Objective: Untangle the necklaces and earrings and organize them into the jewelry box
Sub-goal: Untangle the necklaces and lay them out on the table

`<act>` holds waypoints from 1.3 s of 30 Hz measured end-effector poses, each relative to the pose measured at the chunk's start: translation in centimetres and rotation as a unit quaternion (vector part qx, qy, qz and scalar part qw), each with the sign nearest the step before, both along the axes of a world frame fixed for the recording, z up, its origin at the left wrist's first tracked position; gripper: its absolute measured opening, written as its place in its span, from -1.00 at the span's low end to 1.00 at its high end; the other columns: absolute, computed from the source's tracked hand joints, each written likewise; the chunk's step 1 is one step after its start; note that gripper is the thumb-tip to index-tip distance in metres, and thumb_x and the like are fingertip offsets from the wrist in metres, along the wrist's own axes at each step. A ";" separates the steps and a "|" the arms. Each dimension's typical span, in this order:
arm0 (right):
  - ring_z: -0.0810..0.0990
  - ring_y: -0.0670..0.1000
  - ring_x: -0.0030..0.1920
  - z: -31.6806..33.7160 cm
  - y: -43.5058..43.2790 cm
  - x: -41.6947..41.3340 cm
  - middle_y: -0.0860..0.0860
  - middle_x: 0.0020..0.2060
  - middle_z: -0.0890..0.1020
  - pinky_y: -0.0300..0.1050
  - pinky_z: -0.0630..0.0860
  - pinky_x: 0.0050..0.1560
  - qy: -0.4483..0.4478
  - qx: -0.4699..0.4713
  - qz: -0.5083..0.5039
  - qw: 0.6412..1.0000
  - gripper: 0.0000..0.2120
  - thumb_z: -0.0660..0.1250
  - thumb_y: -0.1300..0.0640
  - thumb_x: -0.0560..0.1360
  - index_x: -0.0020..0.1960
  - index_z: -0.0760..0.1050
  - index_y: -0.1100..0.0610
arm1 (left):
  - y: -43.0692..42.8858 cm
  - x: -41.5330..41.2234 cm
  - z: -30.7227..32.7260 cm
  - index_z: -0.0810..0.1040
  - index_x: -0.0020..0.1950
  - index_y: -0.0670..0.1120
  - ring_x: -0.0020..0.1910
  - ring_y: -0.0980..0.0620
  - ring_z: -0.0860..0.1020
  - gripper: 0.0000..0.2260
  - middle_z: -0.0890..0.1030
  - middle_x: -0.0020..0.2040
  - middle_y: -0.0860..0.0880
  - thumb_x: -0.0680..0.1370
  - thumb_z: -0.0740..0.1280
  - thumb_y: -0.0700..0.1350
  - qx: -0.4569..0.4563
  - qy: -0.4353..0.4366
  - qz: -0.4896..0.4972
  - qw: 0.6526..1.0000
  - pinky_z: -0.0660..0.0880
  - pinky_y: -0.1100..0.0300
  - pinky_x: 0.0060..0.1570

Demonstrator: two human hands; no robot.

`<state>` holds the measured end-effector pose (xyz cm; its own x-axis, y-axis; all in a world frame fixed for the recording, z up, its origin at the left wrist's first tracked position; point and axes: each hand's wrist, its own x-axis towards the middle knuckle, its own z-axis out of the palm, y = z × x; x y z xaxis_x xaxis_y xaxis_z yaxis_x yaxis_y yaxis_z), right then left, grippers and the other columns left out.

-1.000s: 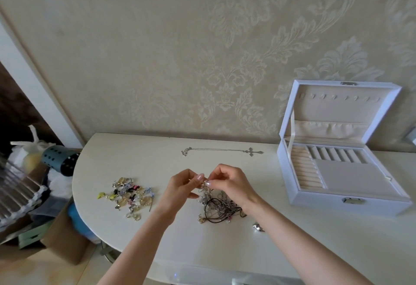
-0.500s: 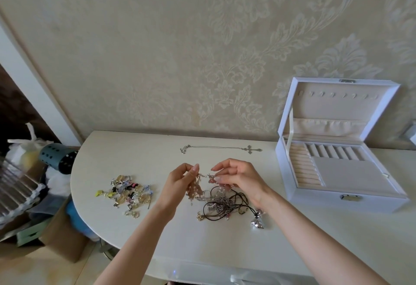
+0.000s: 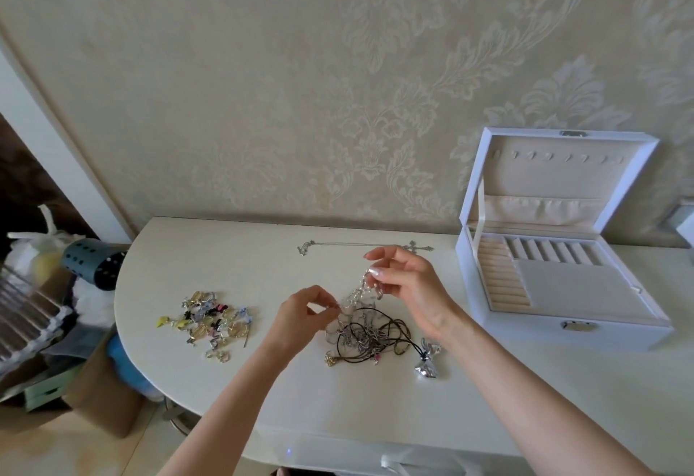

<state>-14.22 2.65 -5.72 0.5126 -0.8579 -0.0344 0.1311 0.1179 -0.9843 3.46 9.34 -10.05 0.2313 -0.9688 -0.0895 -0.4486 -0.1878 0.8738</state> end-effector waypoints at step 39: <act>0.57 -0.04 0.10 -0.1 0.4 0.0 -0.02 -0.04 0.66 -0.07 0.40 0.20 0.104 -0.073 0.139 0.982 -0.70 0.32 0.29 0.38 0.07 0.58 0.05 | -0.7 -2.3 7.7 0.50 -0.17 -0.14 -0.52 0.14 0.28 -0.93 0.42 -0.50 0.10 0.51 0.30 -0.26 -0.153 0.252 -0.098 0.951 0.25 0.34 -0.51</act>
<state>-14.24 3.08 -5.81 0.7222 -0.6898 -0.0509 -0.0924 -0.0234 -0.9954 1.18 8.59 -2.34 0.0458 -0.9875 0.1511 0.0406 0.1530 0.9874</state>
